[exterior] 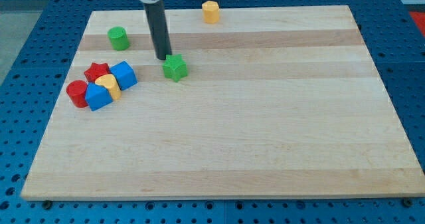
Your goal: Move the green star vertically below the yellow hexagon
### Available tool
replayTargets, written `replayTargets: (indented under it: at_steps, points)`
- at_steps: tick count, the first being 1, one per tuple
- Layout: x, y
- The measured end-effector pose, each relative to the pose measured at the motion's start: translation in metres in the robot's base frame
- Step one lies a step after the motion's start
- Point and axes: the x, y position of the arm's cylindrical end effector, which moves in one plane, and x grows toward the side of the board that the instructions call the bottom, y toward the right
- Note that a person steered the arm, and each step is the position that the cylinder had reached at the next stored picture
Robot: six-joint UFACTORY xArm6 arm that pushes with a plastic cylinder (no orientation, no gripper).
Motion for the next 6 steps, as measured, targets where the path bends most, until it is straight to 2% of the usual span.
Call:
replayTargets:
  at_steps: [2,3,4,6]
  points:
    - [0.044,-0.004]
    - [0.063,0.016]
    - [0.053,0.037]
    - [0.03,0.039]
